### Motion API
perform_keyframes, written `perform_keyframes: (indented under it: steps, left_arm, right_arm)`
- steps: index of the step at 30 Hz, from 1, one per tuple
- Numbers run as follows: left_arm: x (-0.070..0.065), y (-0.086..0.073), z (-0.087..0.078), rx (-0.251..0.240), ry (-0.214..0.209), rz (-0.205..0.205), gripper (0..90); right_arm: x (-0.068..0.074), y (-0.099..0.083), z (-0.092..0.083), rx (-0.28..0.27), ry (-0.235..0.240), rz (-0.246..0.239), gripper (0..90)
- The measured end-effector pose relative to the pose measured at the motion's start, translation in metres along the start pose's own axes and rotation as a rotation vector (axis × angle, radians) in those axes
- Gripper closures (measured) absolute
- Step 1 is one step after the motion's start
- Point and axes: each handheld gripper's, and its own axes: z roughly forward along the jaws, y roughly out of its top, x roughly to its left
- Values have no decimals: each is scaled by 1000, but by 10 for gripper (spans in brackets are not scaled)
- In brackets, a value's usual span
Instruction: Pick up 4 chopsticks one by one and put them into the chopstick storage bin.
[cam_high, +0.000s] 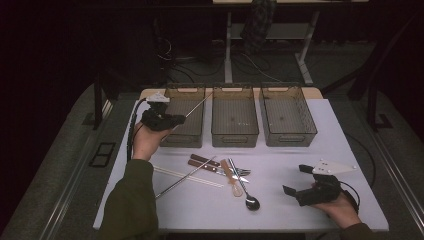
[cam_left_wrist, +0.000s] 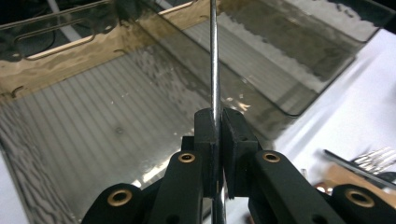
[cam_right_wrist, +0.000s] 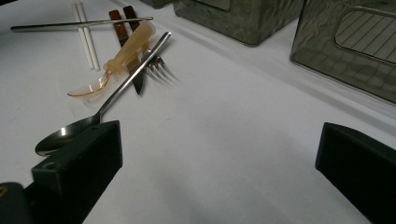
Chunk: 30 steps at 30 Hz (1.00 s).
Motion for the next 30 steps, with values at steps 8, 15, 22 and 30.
perform_keyframes:
  steps: [8, 15, 22, 30]
  left_arm:
    - [17, -3, 9, -17, 31, -53, 846]
    - [30, -1, 19, 21, 63, -67, 846]
    - [39, 3, 28, 30, 82, -96, 846]
    - [50, 7, 36, 32, 111, -120, 846]
  right_arm:
    - [0, 0, 0, -2, 0, 3, 5]
    - [0, 0, 0, -2, 3, 3, 5]
    - [0, -1, -1, -4, 5, 9, 5]
    - [-1, -1, -2, -10, 6, 11, 5]
